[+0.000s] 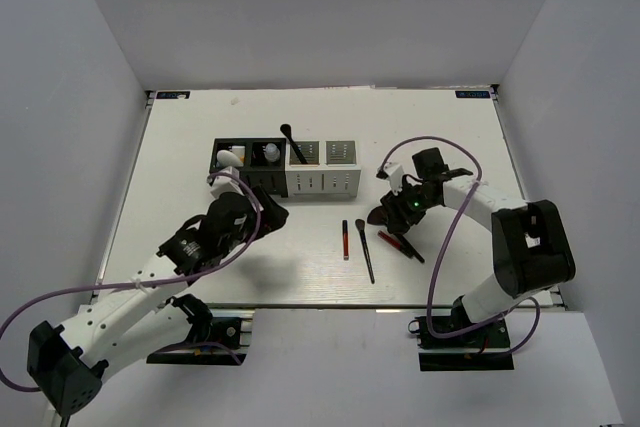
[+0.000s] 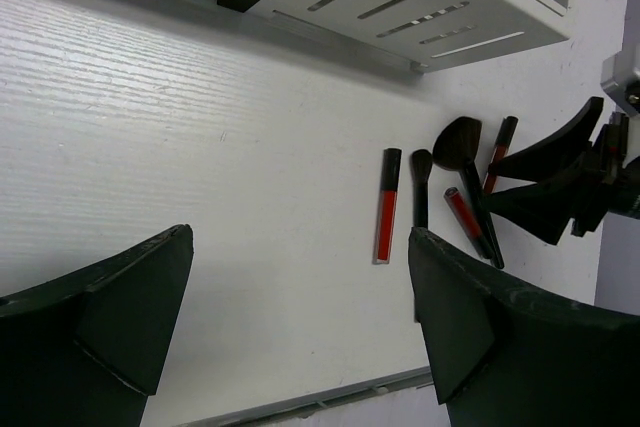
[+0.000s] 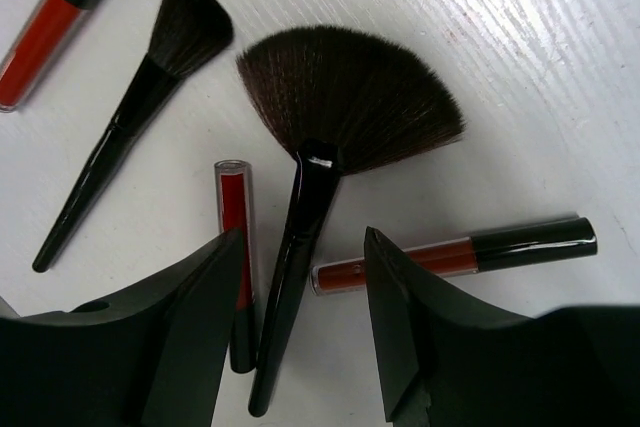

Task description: Organize the makeup

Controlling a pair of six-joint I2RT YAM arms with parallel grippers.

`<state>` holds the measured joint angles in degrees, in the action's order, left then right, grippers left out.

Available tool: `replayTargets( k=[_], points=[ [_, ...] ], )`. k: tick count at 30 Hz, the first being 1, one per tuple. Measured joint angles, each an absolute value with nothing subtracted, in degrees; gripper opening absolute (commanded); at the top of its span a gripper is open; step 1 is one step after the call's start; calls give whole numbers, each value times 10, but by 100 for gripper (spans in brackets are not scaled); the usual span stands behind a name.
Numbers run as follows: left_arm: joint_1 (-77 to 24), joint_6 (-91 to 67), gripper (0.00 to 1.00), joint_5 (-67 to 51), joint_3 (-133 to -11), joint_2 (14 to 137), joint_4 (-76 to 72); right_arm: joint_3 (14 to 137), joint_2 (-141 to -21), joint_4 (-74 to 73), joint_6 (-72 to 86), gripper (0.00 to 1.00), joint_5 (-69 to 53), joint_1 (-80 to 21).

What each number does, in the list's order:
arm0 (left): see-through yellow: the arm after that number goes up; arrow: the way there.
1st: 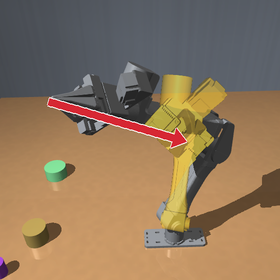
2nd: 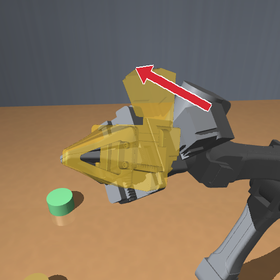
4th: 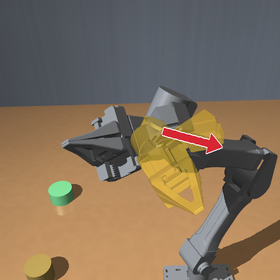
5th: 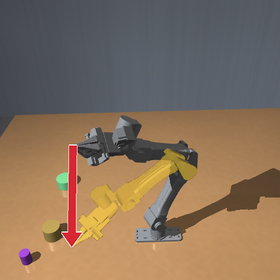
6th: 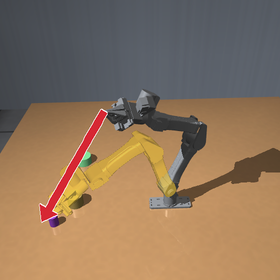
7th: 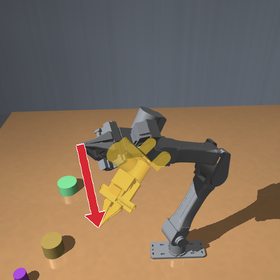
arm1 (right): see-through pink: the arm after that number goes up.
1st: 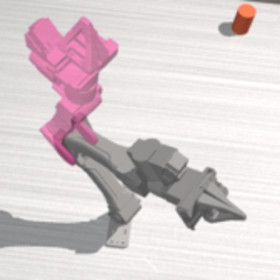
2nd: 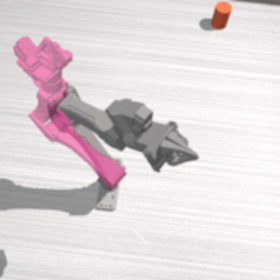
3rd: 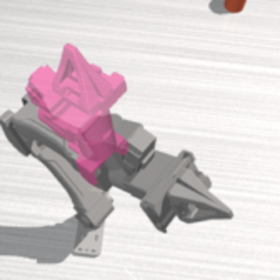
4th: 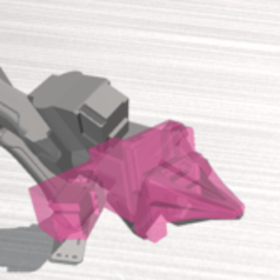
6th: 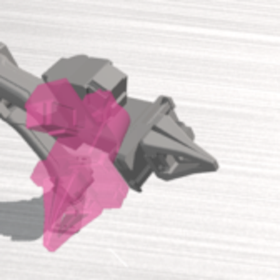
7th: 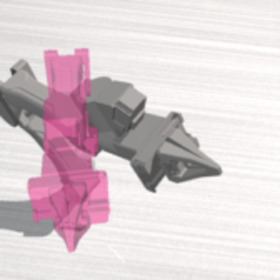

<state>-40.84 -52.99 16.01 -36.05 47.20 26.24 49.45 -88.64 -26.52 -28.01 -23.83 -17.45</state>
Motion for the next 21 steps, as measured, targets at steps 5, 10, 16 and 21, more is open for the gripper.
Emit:
replayTargets(
  k=[5, 10, 16, 21],
  points=[
    [-408, -540, 98, 156, -350, 456, 270, 495, -909, -255, -272, 53, -213, -191],
    [-408, -550, 98, 156, -340, 445, 280, 502, -920, -236, -264, 42, -191, -206],
    [-408, -555, 98, 156, -340, 448, 283, 502, -923, -216, -252, 25, -157, -217],
    [-408, -556, 98, 156, -340, 469, 282, 502, -924, -208, -243, 11, -148, -220]
  ],
)
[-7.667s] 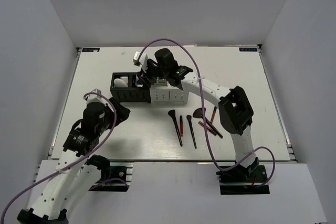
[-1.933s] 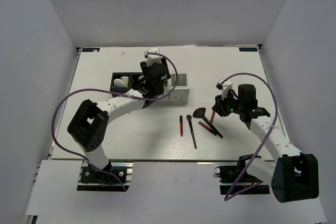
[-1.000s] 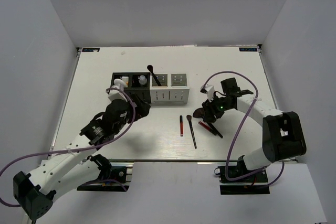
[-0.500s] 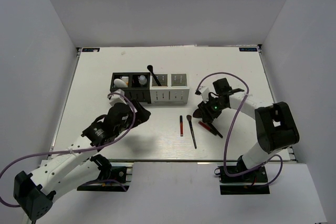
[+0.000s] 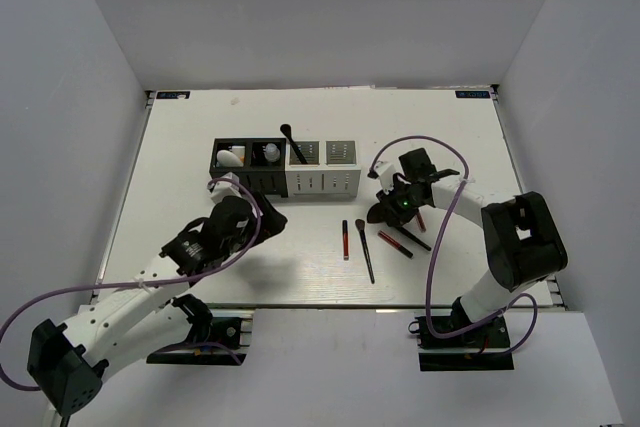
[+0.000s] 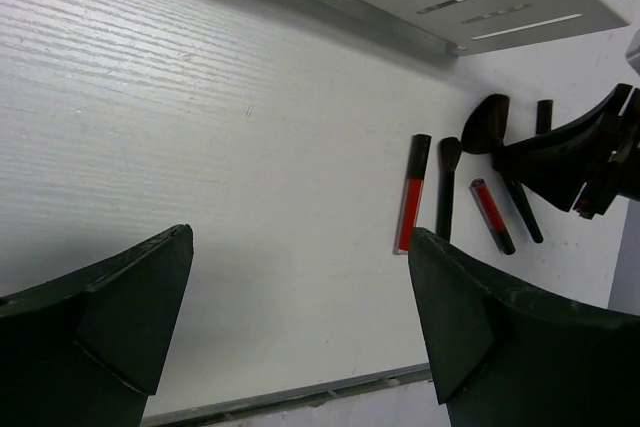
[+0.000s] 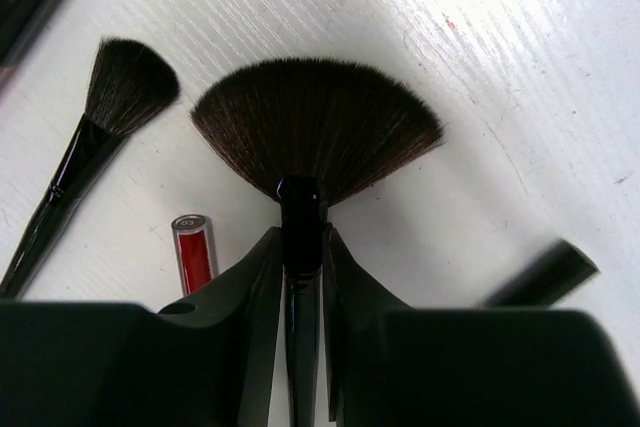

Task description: Organize the makeup

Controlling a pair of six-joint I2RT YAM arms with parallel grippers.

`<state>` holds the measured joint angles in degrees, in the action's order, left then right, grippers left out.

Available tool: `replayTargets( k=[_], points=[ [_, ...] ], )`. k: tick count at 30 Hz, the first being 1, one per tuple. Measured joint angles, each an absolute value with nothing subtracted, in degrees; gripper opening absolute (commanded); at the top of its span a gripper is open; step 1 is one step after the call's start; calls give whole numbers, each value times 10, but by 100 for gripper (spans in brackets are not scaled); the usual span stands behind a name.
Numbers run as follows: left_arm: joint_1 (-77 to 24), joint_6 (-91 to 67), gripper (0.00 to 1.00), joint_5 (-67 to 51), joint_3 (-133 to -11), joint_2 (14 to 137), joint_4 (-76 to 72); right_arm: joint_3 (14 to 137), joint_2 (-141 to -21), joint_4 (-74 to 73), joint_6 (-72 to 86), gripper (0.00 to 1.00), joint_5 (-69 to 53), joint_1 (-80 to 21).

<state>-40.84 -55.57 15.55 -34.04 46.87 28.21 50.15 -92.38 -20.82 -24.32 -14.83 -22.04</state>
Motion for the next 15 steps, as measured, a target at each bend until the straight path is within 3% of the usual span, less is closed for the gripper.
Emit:
replayTargets(
  k=[5, 15],
  points=[
    [-408, -555, 98, 152, -340, 490, 281, 502, -924, -219, -240, 3, -197, -219],
    [-408, -555, 98, 143, -340, 495, 274, 535, -840, -285, -240, 0, -312, -210]
  ],
)
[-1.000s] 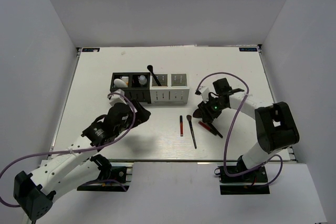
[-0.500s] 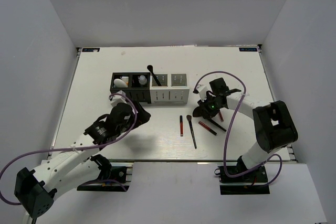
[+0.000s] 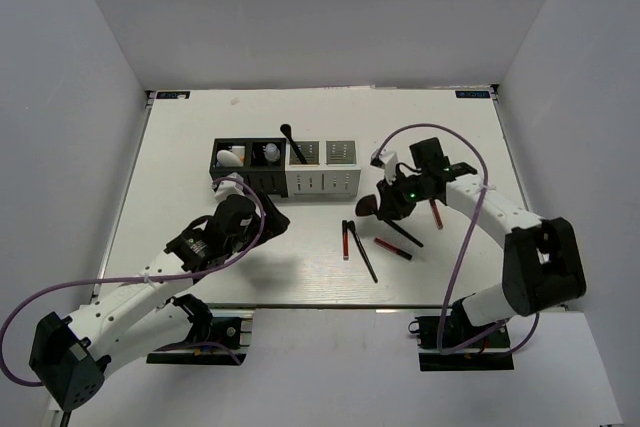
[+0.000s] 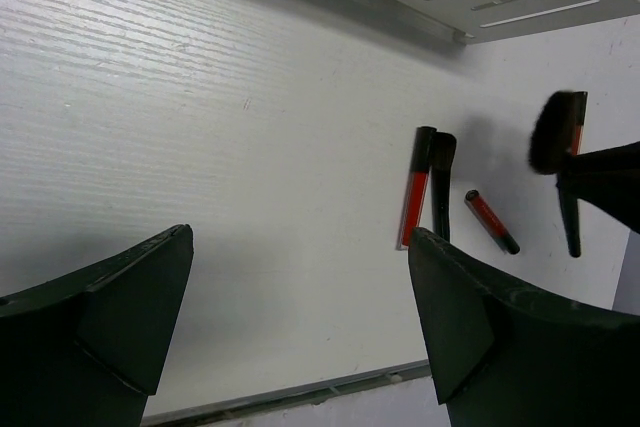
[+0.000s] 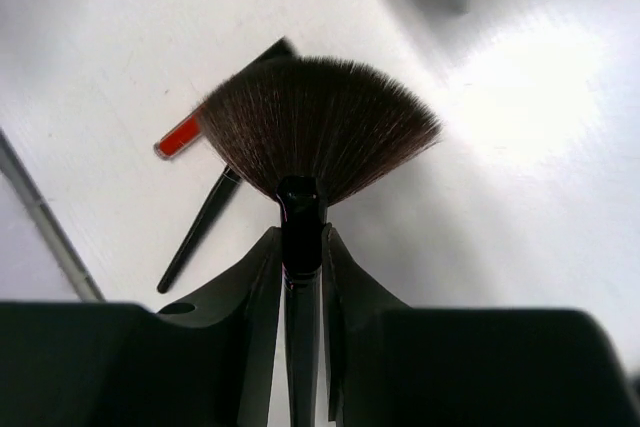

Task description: Organize the makeup

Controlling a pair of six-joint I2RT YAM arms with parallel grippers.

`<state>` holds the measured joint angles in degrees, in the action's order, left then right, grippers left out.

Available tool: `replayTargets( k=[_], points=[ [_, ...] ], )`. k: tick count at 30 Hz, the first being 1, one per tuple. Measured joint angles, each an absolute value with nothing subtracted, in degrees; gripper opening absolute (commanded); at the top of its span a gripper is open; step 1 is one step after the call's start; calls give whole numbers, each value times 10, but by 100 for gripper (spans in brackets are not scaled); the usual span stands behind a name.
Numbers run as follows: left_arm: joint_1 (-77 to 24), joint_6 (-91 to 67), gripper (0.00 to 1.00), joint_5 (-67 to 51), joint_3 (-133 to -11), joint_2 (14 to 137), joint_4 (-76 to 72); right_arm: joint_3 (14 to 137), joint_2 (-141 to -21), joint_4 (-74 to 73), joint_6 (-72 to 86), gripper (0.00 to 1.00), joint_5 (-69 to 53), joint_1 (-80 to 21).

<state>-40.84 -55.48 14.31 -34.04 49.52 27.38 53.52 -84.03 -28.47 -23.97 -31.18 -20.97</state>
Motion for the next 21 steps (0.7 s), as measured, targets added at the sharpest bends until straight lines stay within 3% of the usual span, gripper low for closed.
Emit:
replayTargets(
  k=[10, 21],
  points=[
    [-408, -555, 98, 139, -340, 501, 262, 529, -748, -222, -202, 0, -189, -117],
    [-408, -553, 98, 135, -340, 499, 256, 536, -867, -167, -186, 0, -76, 23]
  ],
)
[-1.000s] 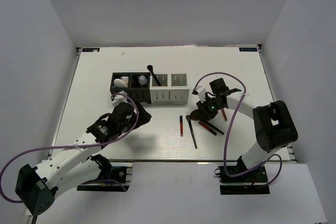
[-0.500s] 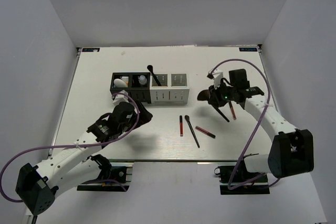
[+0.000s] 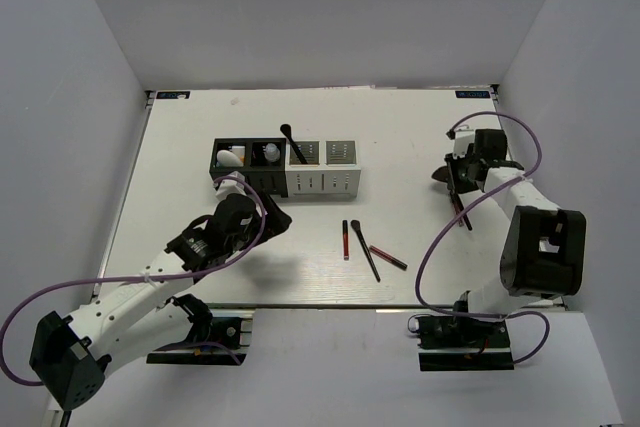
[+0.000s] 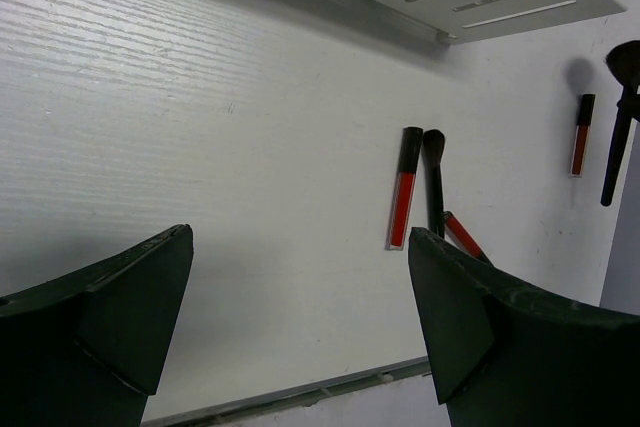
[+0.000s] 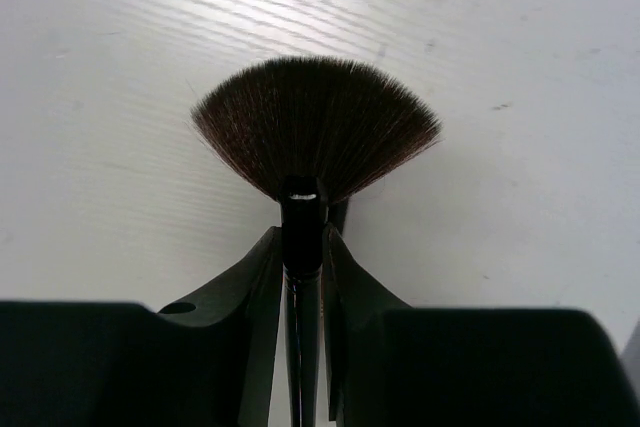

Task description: Organize the makeup

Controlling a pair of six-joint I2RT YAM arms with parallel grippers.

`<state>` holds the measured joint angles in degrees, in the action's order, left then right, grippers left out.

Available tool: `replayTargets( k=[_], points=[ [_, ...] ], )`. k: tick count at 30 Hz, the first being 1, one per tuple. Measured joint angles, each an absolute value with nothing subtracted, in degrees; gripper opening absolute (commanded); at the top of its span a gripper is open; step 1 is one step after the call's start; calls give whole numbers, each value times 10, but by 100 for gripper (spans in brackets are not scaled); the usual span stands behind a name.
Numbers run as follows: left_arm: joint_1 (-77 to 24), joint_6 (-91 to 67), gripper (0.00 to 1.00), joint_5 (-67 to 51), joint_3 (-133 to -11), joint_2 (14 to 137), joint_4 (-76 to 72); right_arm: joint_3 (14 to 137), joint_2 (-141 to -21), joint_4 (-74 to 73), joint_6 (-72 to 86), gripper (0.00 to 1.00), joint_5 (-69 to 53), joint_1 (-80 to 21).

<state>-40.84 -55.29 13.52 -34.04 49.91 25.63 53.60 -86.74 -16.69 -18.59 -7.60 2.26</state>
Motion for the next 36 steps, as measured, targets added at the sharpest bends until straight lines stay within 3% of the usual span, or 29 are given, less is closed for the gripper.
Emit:
replayTargets(
  k=[17, 36],
  points=[
    [-408, -551, 98, 135, -340, 498, 252, 584, -984, -129, -204, 0, -47, 134],
    [-408, -549, 98, 134, -341, 502, 256, 572, -1007, -123, -182, 0, -152, 160]
  ],
)
